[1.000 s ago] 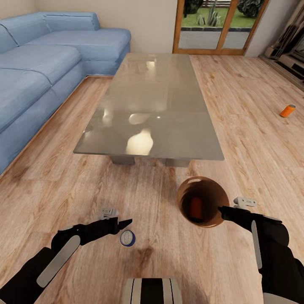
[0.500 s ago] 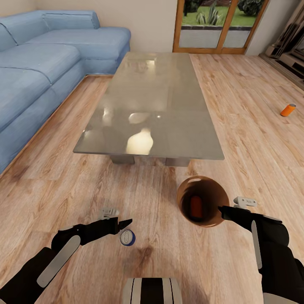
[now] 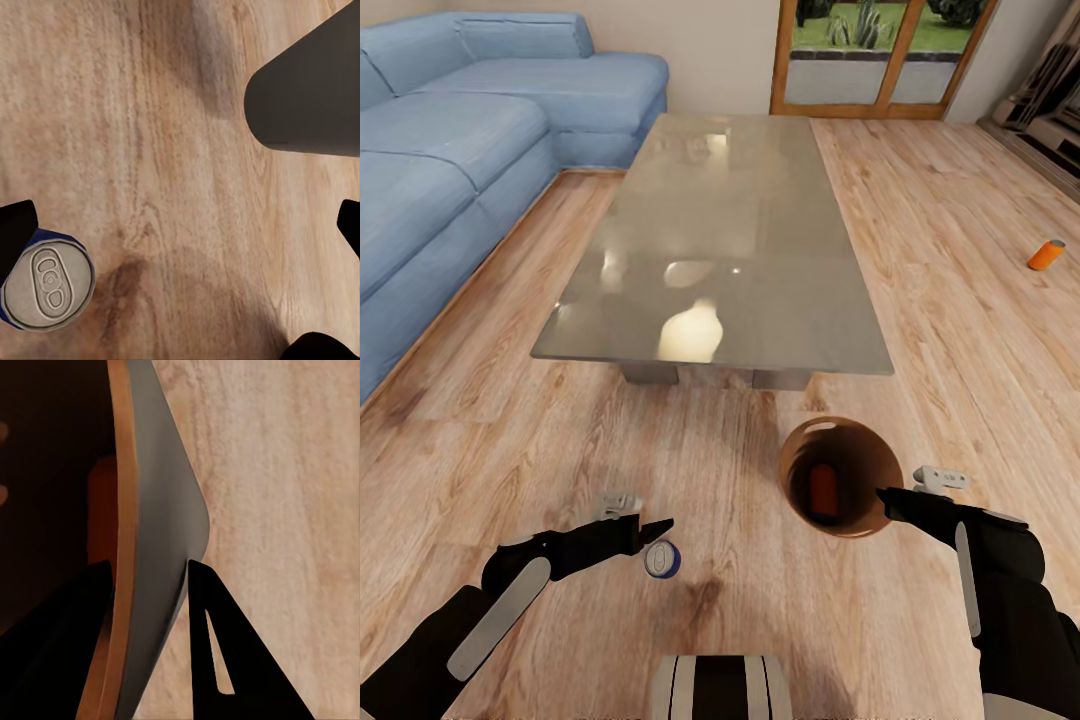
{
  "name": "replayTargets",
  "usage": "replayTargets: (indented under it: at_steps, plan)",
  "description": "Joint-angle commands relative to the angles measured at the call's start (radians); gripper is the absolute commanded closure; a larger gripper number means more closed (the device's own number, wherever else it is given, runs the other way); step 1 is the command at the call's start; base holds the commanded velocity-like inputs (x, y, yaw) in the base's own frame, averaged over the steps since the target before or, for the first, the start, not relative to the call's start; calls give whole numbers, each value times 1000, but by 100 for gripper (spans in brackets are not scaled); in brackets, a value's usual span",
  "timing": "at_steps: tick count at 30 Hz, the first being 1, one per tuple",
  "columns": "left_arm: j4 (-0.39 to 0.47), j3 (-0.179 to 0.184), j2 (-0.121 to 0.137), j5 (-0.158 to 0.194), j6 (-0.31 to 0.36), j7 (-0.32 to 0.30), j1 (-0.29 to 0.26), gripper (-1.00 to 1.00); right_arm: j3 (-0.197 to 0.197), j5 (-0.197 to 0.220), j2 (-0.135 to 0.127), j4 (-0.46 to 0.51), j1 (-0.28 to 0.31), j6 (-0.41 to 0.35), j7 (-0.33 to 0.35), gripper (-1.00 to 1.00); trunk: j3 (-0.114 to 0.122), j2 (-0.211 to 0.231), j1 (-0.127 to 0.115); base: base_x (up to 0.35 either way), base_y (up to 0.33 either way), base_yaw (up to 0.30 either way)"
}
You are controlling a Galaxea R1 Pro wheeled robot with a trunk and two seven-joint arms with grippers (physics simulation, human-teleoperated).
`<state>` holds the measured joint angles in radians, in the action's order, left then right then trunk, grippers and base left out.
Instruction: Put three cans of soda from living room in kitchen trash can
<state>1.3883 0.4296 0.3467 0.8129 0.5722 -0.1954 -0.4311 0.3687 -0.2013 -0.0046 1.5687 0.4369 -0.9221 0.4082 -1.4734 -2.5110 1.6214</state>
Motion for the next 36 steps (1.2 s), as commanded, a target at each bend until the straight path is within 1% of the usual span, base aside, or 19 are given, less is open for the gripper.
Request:
replayTargets:
  at_steps: [1,12,17,23,36]
  plan:
    - [0,0,0,0,0,0,0,-100,-1,19,0,0,0,-3,1,100,-2,0,0,0,0,0]
    - [0,0,0,-1,0,0,0,-100,1,18,-1,1,0,-3,1,100,-18,0,0,0,0,0]
    - [0,0,0,-1,0,1,0,-100,8,18,-2,1,0,-5,1,100,-24,0,0,0,0,0]
    - [0,0,0,-1,0,1,0,-100,1,19,-2,1,0,-9,1,100,-25,0,0,0,0,0]
    - [0,0,0,-1,0,1,0,-100,-1,18,-2,1,0,-16,10,100,-25,0,0,0,0,0]
